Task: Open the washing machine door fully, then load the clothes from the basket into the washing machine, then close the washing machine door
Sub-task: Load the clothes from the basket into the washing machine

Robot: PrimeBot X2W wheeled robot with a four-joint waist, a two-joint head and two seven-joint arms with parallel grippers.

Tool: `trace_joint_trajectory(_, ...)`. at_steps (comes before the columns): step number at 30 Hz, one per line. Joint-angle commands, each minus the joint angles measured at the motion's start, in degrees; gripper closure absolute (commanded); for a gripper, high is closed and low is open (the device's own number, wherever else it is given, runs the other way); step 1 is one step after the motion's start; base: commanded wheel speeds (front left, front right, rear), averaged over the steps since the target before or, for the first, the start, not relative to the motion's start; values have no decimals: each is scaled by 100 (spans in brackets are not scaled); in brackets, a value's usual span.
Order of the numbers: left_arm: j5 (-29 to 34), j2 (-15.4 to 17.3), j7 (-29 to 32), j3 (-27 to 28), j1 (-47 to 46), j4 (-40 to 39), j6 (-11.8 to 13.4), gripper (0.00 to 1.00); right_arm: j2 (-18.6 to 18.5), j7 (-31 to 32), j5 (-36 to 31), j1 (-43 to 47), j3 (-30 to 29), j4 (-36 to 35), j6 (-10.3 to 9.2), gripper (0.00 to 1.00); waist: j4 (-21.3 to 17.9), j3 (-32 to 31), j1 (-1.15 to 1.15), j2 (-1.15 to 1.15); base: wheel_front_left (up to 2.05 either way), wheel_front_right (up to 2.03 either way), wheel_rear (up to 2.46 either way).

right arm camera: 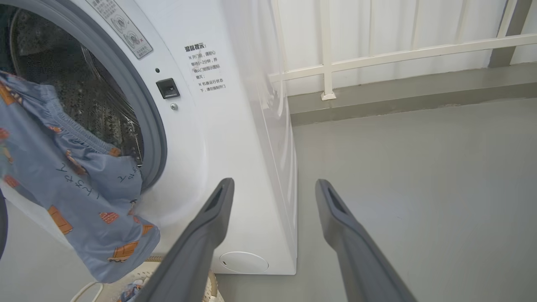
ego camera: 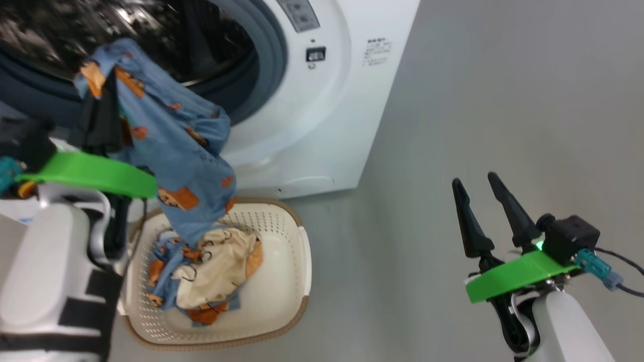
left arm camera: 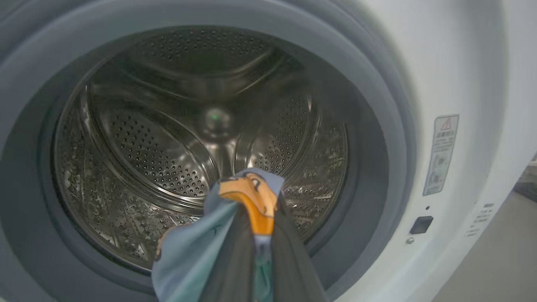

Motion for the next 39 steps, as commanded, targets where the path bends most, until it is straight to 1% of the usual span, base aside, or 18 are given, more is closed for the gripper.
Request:
trace_joint_trajectory(1,-40,294,-30,181,-369,89,-9,100,61,-28,-70,-170,115,-187,9,0,-321,491,0,0,0,0,0)
trace_joint_trajectory(5,-136,447,-30,77,-888,654,-9,100,119,-28,-98,-304,142,-264,9,0,-459,874,0,0,0,0,0)
trace_joint_trajectory(10,-400,634,-30,-173,-1555,1375,-9,100,157,-28,-111,-428,188,-324,9,0,-614,1289,0,0,0,0,0)
trace_joint_trajectory(11,-400,634,-30,-173,-1555,1375,-9,100,157,-28,-111,-428,188,-324,9,0,-614,1289,0,0,0,0,0)
trace_joint_trajectory(17,-590,829,-30,-469,-2299,1908,-9,100,167,-28,31,-547,307,-444,9,0,-782,1750,0,0,0,0,0)
trace_joint_trajectory(22,-558,1067,-30,-476,-2809,2051,-9,100,168,-28,119,-601,361,-548,9,0,-921,2049,0,0,0,0,0)
trace_joint_trajectory(24,-448,1151,-30,-412,-3025,2106,-9,100,169,-28,141,-618,382,-576,9,0,-968,2145,0,0,0,0,0)
trace_joint_trajectory(27,-207,1170,-30,-160,-3426,2149,-5,100,169,-28,185,-661,443,-600,9,0,-1056,2254,0,0,0,0,0)
trace_joint_trajectory(30,-111,1062,-30,268,-3667,1879,67,100,169,-28,196,-694,461,-623,9,0,-1108,2322,0,0,0,0,0)
trace_joint_trajectory(33,130,956,-30,645,-3734,1475,100,100,169,-28,193,-707,445,-644,9,0,-1127,2367,0,0,0,0,0)
trace_joint_trajectory(36,367,836,-30,833,-3615,1434,95,100,169,-28,199,-695,429,-633,9,0,-1118,2366,0,0,0,0,0)
trace_joint_trajectory(37,426,801,-30,851,-3575,1504,87,89,169,-28,205,-691,430,-626,9,0,-1109,2361,0,0,0,0,0)
trace_joint_trajectory(39,530,752,-30,831,-3510,1721,69,0,169,-28,219,-693,438,-611,9,0,-1083,2341,0,0,0,0,0)
